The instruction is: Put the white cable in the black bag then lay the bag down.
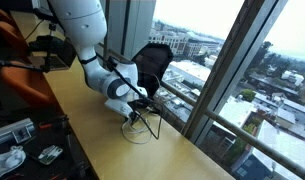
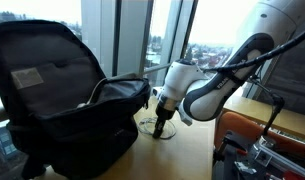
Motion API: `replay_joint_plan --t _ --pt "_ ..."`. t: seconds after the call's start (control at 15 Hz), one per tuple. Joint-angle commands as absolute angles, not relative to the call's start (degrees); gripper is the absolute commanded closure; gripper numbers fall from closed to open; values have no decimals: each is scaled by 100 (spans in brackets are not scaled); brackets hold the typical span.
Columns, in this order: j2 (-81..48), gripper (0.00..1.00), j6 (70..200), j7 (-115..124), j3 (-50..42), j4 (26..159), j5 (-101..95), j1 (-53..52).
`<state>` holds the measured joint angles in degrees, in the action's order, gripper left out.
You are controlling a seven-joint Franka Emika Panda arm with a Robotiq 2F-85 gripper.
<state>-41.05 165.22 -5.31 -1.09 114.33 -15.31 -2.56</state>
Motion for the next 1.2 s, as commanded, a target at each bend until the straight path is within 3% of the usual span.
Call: replay_joint_plan --t 0.0,0.13,0.53,0.87,1.13 --pt "-3829 91 16332 -767 20 11630 -1361 -123" --pt "-3571 100 16325 -721 -25 11901 -1387 -158" --pt "-2027 99 16253 -610 -151 13086 -1489 -278" --pt "-535 99 16014 -266 -475 13453 -2082 -548" --pt "647 99 15333 43 -207 13415 -2635 -404"
